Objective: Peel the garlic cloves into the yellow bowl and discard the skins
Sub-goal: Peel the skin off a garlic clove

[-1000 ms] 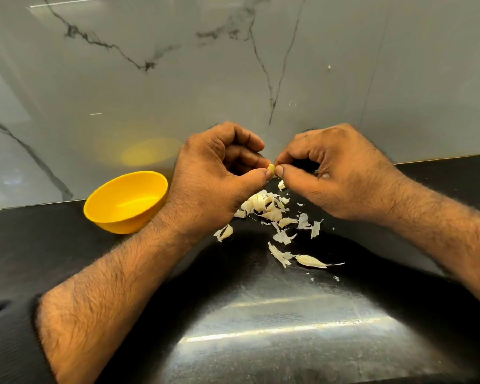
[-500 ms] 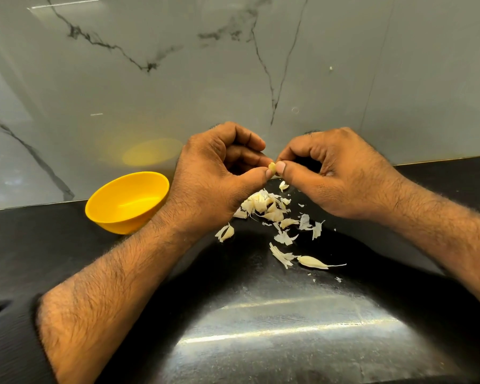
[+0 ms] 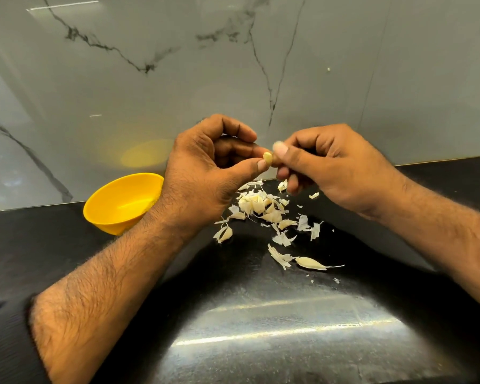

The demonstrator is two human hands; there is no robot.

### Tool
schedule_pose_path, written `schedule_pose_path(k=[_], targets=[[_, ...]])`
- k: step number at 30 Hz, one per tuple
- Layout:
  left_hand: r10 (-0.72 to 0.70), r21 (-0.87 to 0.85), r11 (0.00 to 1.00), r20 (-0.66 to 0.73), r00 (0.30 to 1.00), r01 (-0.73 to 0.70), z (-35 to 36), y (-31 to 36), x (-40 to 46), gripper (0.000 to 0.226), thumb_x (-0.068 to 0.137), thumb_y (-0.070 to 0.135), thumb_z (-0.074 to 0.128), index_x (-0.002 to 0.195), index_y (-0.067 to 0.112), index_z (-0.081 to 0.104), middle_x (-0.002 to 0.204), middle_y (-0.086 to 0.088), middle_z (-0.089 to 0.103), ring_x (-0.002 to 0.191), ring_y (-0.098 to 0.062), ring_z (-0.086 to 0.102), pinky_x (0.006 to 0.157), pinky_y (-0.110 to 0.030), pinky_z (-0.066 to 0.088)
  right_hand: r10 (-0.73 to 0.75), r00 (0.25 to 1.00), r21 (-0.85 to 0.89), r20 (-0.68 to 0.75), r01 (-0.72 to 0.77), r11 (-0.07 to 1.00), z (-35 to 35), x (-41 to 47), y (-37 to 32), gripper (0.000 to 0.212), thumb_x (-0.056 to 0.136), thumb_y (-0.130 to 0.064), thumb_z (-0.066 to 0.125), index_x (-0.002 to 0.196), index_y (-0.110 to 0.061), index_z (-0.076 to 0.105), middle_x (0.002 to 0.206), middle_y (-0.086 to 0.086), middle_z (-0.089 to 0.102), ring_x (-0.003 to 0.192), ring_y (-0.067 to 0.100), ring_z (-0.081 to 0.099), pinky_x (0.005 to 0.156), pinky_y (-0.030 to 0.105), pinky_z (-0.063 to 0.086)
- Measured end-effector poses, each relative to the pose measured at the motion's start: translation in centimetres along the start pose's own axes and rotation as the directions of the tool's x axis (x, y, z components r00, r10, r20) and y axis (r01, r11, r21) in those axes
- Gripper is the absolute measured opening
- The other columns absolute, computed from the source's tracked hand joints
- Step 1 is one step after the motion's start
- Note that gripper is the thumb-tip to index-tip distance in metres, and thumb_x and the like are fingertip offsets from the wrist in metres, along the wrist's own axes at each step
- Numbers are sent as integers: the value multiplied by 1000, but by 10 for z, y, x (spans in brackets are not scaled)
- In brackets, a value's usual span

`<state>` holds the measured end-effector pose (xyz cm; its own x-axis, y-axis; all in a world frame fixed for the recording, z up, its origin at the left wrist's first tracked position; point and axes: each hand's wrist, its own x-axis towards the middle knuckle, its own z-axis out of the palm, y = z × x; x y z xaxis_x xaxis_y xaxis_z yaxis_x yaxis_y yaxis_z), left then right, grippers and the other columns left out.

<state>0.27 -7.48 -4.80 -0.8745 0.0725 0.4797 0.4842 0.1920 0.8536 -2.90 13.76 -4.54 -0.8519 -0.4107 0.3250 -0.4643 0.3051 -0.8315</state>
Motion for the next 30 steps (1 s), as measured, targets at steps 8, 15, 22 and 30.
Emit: schedule_pose_path(k=[8, 15, 22, 30], targets=[[74, 30, 997, 23, 997, -75, 9, -4, -3, 22, 87, -3, 83, 105, 3, 73, 98, -8, 80, 92, -23, 80, 86, -36, 64, 55, 998, 289, -15, -48, 956, 10, -1, 7, 28, 85, -34, 74, 90, -8, 83, 76, 25, 72, 60, 29, 62, 57, 34, 57], [-31, -108, 994, 27, 999, 34, 9, 0, -5, 29, 79, -1, 88, 104, 5, 74, 97, -12, 81, 93, -29, 79, 83, -40, 64, 31, 998, 244, -57, -16, 970, 7, -1, 8, 36, 82, -35, 73, 79, -1, 79, 62, 13, 65, 56, 28, 52, 49, 30, 44], [-134, -156, 980, -64, 989, 123, 15, 1, -8, 21, 80, 0, 87, 97, 4, 75, 87, -12, 81, 81, -24, 80, 71, -33, 65, 49, 994, 189, -102, -29, 982, 17, -4, 9, 34, 103, -28, 64, 81, -4, 73, 64, 11, 58, 61, 29, 50, 57, 39, 45], [-262, -255, 932, 21, 965, 258, 16, 2, -8, 16, 89, 2, 78, 103, -4, 76, 89, -22, 79, 80, -31, 79, 69, -30, 63, -37, 983, -295, -179, -18, 955, 23, -7, 0, 29, 107, -40, 55, 83, -26, 63, 58, -10, 55, 52, 2, 48, 49, 27, 45]])
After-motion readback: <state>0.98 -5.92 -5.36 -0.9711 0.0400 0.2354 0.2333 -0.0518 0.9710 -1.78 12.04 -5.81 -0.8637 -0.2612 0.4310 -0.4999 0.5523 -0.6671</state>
